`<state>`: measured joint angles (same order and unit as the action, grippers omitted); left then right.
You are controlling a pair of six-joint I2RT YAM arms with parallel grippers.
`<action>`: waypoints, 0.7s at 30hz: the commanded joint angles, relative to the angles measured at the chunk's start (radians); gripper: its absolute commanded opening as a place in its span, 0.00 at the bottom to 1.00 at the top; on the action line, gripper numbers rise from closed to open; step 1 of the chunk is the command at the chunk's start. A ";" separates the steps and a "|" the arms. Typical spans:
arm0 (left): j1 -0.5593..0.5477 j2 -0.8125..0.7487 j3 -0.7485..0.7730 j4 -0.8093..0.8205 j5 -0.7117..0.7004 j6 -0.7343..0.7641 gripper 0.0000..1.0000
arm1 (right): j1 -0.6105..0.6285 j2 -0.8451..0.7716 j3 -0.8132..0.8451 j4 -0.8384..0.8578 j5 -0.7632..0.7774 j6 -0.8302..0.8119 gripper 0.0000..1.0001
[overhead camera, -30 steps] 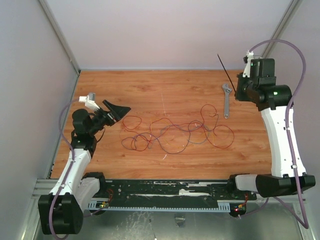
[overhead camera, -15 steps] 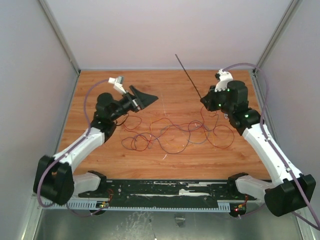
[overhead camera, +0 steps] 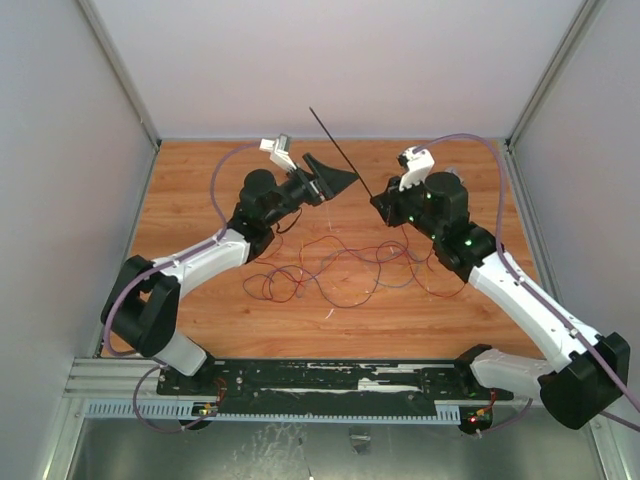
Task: Zip-tie the wires
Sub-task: Pick up the ribbon at the center of the board.
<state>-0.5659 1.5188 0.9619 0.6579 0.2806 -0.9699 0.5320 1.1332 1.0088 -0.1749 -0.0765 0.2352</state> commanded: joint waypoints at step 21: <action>-0.004 0.008 0.179 -0.109 -0.046 0.200 0.00 | 0.088 -0.024 0.077 -0.060 0.220 -0.009 0.64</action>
<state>-0.5663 1.5806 1.0828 0.6430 0.2287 -0.8730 0.6132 1.1717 1.0248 -0.1856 0.0593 0.2302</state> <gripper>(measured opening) 0.019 0.590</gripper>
